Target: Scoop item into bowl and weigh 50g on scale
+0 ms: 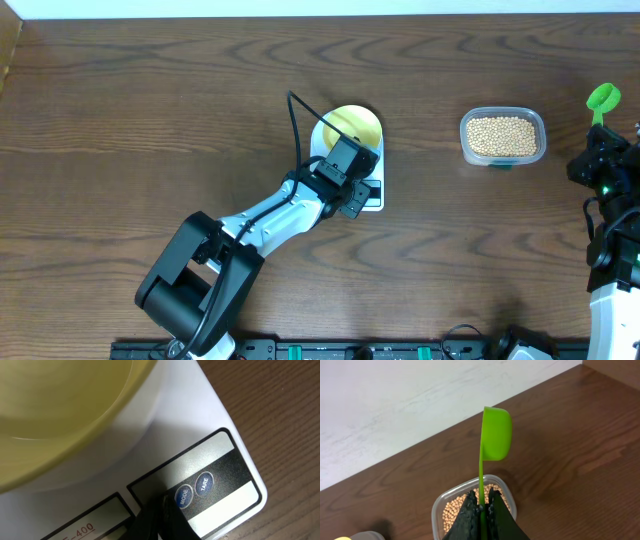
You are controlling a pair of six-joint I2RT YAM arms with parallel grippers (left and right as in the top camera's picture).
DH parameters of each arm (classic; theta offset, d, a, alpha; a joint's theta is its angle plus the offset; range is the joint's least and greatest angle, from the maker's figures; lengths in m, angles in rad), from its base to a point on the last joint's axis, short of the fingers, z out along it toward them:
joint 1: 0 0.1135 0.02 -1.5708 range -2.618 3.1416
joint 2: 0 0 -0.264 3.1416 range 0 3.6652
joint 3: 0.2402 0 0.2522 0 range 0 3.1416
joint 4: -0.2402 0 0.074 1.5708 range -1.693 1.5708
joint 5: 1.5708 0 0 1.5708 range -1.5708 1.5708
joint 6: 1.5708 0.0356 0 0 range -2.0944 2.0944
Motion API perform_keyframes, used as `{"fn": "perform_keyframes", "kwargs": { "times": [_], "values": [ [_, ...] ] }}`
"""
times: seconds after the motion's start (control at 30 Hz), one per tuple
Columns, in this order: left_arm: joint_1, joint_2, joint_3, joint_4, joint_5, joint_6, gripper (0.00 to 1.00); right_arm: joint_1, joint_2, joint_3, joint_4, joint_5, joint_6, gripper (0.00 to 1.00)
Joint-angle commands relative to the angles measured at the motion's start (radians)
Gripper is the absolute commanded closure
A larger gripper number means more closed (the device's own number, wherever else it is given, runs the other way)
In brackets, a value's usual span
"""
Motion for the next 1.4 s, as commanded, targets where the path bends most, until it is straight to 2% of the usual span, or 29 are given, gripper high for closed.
{"fn": "perform_keyframes", "kwargs": {
  "times": [0.0, 0.27, 0.43, 0.63, 0.83, 1.0, 1.13, 1.37],
  "values": [
    [0.007, 0.071, -0.077, -0.028, -0.054, 0.005, 0.93, -0.003, 0.0, 0.015, -0.003, 0.008, -0.01, 0.99],
    [0.007, 0.056, -0.09, -0.033, -0.054, -0.029, 0.93, -0.003, 0.0, 0.015, -0.004, 0.008, -0.01, 0.99],
    [0.007, -0.019, -0.061, -0.033, -0.054, -0.029, 0.93, -0.003, 0.0, 0.015, -0.003, 0.008, -0.01, 0.99],
    [0.012, -0.168, -0.059, -0.033, -0.055, -0.039, 0.93, -0.003, 0.0, 0.015, -0.003, 0.008, -0.01, 0.99],
    [0.078, -0.421, -0.058, -0.033, -0.054, -0.135, 0.93, -0.003, 0.0, 0.015, -0.003, 0.008, -0.01, 0.99],
    [0.208, -0.652, -0.058, -0.054, -0.055, -0.146, 0.93, -0.003, 0.0, 0.015, -0.004, 0.008, -0.01, 0.99],
    [0.381, -0.793, -0.058, -0.137, -0.058, -0.146, 0.93, -0.003, 0.0, 0.015, -0.004, 0.008, -0.01, 0.99],
    [0.675, -0.881, -0.058, -0.36, -0.058, -0.145, 0.93, -0.003, 0.0, 0.015, -0.007, 0.008, -0.01, 0.99]
  ]
}}
